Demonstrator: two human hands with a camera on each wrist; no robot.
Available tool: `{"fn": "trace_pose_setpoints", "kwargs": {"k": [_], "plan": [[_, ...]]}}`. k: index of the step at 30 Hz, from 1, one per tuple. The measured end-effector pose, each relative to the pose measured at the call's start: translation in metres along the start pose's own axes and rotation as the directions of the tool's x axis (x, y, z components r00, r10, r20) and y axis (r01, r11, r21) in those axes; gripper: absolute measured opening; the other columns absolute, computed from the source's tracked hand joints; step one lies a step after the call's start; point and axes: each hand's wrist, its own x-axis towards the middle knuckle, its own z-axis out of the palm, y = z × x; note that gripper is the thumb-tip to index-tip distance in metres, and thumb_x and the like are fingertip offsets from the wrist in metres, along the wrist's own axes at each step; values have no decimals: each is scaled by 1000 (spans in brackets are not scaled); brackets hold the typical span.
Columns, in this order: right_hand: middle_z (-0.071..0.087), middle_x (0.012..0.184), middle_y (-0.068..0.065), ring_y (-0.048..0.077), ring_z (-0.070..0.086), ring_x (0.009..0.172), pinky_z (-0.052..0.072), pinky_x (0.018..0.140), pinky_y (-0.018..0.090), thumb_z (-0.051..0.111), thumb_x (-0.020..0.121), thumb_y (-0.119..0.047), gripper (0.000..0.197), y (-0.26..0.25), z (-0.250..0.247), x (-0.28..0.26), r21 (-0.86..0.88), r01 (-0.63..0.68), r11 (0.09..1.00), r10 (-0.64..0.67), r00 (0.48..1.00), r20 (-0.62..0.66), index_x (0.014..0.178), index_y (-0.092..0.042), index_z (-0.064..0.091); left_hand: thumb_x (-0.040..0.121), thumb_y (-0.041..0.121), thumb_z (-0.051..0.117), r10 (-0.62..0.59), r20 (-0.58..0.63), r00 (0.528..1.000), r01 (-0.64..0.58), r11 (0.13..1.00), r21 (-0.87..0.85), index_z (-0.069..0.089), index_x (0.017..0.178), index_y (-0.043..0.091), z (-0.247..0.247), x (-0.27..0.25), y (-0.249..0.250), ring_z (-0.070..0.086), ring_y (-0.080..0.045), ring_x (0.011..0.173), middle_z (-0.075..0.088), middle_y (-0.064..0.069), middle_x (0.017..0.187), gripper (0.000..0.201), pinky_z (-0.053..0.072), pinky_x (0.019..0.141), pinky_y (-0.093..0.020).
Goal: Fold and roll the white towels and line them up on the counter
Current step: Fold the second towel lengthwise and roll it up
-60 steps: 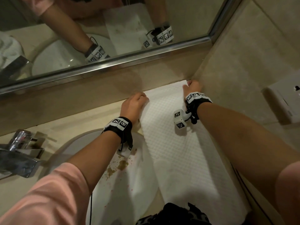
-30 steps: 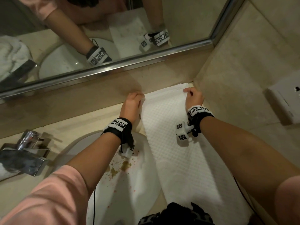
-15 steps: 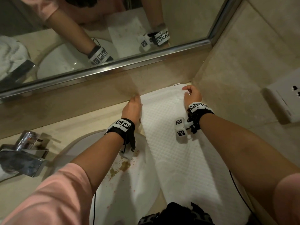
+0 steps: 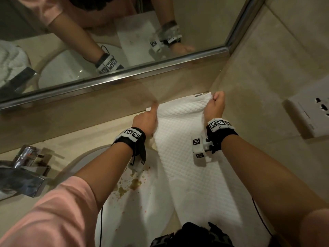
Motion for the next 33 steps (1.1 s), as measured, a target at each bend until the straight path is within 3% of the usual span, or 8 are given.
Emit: {"fn": "trace_pose_setpoints", "kwargs": {"k": [3, 8, 11, 15, 18, 24, 28, 33], "plan": [[29, 65, -10, 7, 27, 58, 25, 56, 24, 28, 65, 14, 40, 4, -2, 1, 27, 23, 999, -23, 1000, 1, 68, -26, 25, 97, 34, 39, -26, -7, 1000, 26, 997, -67, 38, 127, 15, -3, 2, 0, 64, -33, 82, 68, -12, 95, 35, 48, 66, -37], [36, 62, -10, 16, 36, 60, 31, 55, 33, 24, 60, 5, 38, 27, 11, 11, -1, -87, 996, 87, 995, 39, 60, -31, 38, 97, 50, 40, -54, -84, 995, 52, 998, -21, 47, 111, 14, -10, -6, -11, 62, -33, 79, 65, -9, 89, 39, 44, 64, -34], [52, 70, -7, 19, 47, 57, 39, 54, 30, 33, 72, 3, 42, 32, 13, 14, -106, -190, 976, 204, 969, 139, 66, -34, 51, 99, 42, 41, -49, -110, 993, 44, 998, -47, 54, 106, 13, -8, -10, -17, 60, -35, 83, 62, -13, 97, 33, 41, 62, -34], [61, 80, 4, 19, 53, 61, 43, 58, 27, 47, 81, -8, 27, 32, 16, 22, -126, -285, 950, 307, 926, 221, 74, -29, 62, 98, 29, 48, -87, -147, 985, 49, 968, -245, 58, 108, 6, -7, -10, -16, 57, -37, 87, 52, -18, 108, 27, 43, 65, -37], [62, 71, 1, 18, 54, 60, 47, 61, 31, 55, 85, -12, 26, 32, 18, 28, -152, -278, 948, 309, 918, 250, 69, -31, 64, 100, 27, 45, -145, -170, 975, 91, 952, -293, 56, 109, 2, -6, -12, -10, 56, -37, 85, 52, -20, 108, 29, 44, 65, -37], [66, 79, -1, 19, 63, 76, 56, 78, 37, 66, 78, -10, 29, 41, 30, 34, -177, -219, 960, 254, 945, 206, 60, -32, 63, 101, 26, 42, -286, -140, 948, 205, 886, -416, 46, 109, 0, -9, -5, -4, 56, -35, 76, 60, -20, 88, 28, 38, 64, -35], [58, 70, -10, 19, 62, 75, 56, 79, 36, 65, 80, -11, 28, 38, 38, 37, -205, -271, 940, 303, 942, 145, 61, -29, 56, 99, 26, 46, -345, -183, 921, 225, 851, -474, 47, 105, 5, -6, -6, -3, 56, -30, 71, 60, -14, 82, 22, 42, 62, -35], [63, 86, -5, 19, 61, 82, 49, 73, 25, 67, 83, -16, 24, 32, 41, 35, -282, -277, 919, 309, 948, 77, 66, -26, 53, 97, 22, 51, -323, -234, 917, 174, 851, -496, 47, 103, 7, 4, -9, -6, 59, -31, 73, 61, -13, 81, 17, 49, 66, -40]]}}
